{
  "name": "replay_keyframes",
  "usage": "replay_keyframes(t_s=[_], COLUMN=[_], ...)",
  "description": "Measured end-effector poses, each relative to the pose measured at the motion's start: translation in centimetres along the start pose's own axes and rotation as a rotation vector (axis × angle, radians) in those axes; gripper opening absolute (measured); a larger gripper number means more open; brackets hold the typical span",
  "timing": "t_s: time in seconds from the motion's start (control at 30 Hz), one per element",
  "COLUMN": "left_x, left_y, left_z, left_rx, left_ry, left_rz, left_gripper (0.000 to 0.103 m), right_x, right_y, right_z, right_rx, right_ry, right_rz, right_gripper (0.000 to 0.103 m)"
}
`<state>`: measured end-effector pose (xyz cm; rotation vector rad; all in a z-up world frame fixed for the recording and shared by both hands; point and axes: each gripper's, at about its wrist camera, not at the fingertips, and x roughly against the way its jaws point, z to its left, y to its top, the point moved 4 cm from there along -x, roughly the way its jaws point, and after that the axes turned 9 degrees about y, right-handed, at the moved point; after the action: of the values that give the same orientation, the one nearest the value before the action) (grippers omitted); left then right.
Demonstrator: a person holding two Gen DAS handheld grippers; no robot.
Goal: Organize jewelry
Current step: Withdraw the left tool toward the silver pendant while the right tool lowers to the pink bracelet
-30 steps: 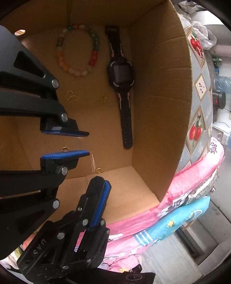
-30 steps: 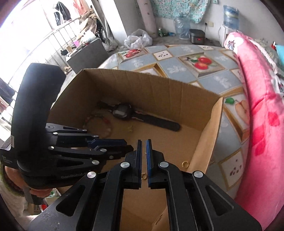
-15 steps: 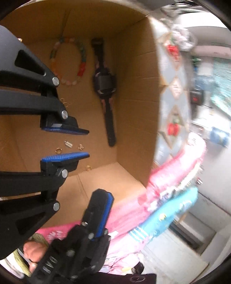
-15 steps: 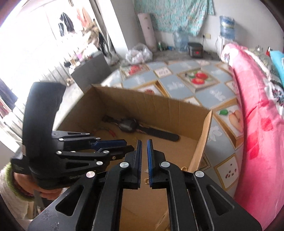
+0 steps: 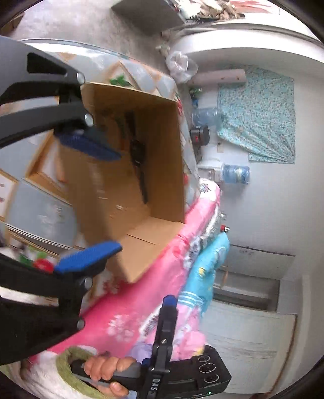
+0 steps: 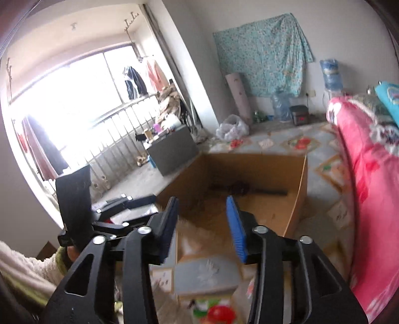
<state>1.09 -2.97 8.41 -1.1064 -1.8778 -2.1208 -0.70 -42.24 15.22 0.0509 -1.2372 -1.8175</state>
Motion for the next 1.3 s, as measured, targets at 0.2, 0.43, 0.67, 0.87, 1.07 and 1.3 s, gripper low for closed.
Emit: replay_keyframes(t_s=[0.2, 0.43, 0.67, 0.87, 1.07, 1.3], left_x=[-2.1, -6.0, -8.5, -9.4, -10.0, -10.0], left_y=[-6.1, -9.5, -10.6, -10.4, -10.4, -10.7], left_z=[-0.5, -0.5, 0.2, 0.3, -0.6, -0.5], left_rx=[0.013, -0.018, 0.042, 0.06, 0.084, 0.1], left_ry=[0.063, 0.225, 0.268, 0.319, 0.343, 0.346], left_rz=[0.151, 0.304, 0.392, 0.42, 0.43, 0.423], left_gripper=[0.083, 0.083, 0.085, 0.089, 0.097, 0.097], right_x=[-3.5, -4.3, -4.5, -4.2, -5.0, -6.7], right_y=[-7.0, -8.8, -9.1, -9.9, -10.1, -10.2], right_z=[-2.6, -4.3, -4.5, -5.1, -5.2, -5.7], right_rx=[-0.198, -0.277, -0.247, -0.208, -0.191, -0.156], right_ry=[-0.08, -0.177, -0.217, -0.248, -0.253, -0.319], right_rz=[0.166, 0.215, 0.229, 0.23, 0.252, 0.301], right_gripper=[0.052, 0.052, 0.052, 0.051, 0.044, 0.038])
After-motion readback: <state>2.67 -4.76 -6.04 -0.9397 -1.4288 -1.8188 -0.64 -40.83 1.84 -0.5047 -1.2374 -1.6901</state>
